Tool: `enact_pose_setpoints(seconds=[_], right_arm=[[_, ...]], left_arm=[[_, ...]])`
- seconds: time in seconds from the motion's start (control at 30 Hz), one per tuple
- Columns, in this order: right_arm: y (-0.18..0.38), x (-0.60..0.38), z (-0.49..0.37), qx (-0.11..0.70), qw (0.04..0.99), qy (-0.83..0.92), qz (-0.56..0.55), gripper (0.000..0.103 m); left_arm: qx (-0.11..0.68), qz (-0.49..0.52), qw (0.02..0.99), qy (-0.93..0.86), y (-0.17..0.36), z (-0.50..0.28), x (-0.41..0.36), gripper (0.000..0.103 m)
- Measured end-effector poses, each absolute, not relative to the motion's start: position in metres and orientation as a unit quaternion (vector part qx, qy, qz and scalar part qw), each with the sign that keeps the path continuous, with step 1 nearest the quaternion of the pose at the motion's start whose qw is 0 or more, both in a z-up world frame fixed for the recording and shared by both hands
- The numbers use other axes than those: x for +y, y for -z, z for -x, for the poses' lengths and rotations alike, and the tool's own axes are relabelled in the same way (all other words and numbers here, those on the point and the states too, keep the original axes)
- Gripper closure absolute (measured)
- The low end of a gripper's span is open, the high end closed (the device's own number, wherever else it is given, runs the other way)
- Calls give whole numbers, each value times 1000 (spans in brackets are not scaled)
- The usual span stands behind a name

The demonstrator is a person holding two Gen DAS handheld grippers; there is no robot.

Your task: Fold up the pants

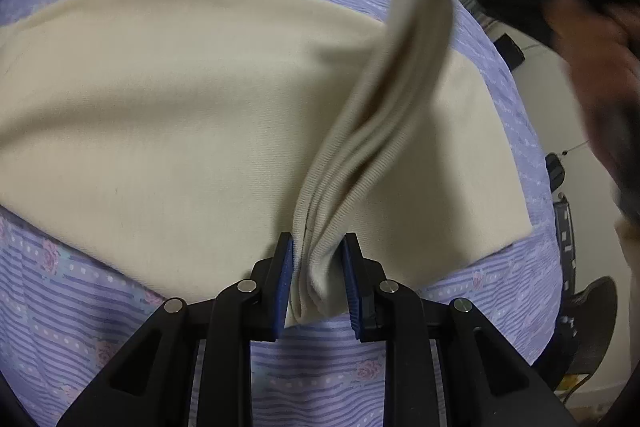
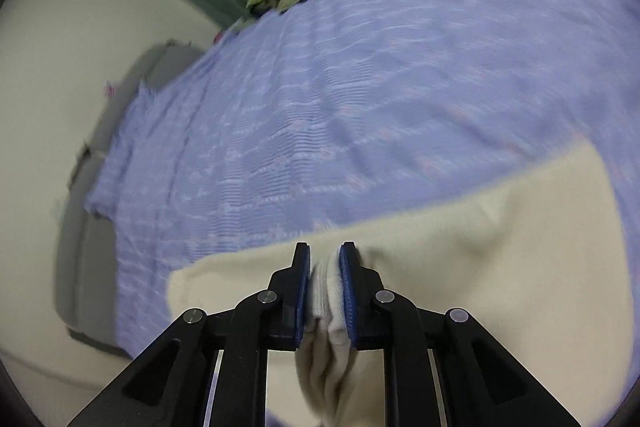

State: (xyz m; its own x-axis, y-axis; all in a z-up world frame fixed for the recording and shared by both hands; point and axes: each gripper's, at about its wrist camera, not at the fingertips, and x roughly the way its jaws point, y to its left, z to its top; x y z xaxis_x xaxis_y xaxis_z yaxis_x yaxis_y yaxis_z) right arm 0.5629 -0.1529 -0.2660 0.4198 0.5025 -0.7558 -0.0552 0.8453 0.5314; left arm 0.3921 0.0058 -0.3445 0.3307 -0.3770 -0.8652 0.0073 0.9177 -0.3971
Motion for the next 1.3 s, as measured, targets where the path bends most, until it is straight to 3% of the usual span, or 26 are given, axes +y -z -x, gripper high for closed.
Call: enact_pose_setpoints(seconds=[0.07, 0.23, 0.3, 0.37, 0.6, 0.67, 0.73, 0.87, 1.0, 1.23, 1.27, 1.3], right_arm=[[273, -130, -584, 514, 817, -185, -187, 101], [284, -89, -610, 519, 827, -186, -107, 100], [277, -88, -601, 514, 836, -179, -70, 94], [271, -98, -586, 510, 843, -163, -54, 67], [286, -142, -535, 522, 839, -124, -84, 65], [293, -148, -524, 534, 834, -110, -83, 65], [295, -157, -507, 540, 830, -100, -98, 65], [294, -170, -468, 545, 828, -73, -113, 65], [306, -167, -442, 564, 814, -58, -122, 65], [335, -157, -423, 598, 785, -57, -153, 65], [336, -154, -421, 597, 787, -58, -145, 65], [336, -152, -420, 597, 787, -58, -141, 65]], left_arm=[[570, 181, 793, 117, 351, -394, 11, 79], [574, 226, 778, 121, 361, -397, 25, 75], [572, 207, 785, 121, 358, -396, 25, 72], [570, 177, 795, 112, 353, -396, 23, 69], [558, 147, 811, 91, 335, -400, 32, 67], [532, 130, 832, 92, 319, -405, 37, 60], [504, 126, 848, 100, 303, -422, 45, 45], [498, 162, 840, 141, 299, -476, 64, 44], [529, 214, 804, 168, 325, -527, 72, 44], [559, 205, 786, 168, 364, -572, 49, 47], [554, 202, 790, 168, 363, -575, 46, 51], [552, 194, 792, 173, 362, -577, 42, 72]])
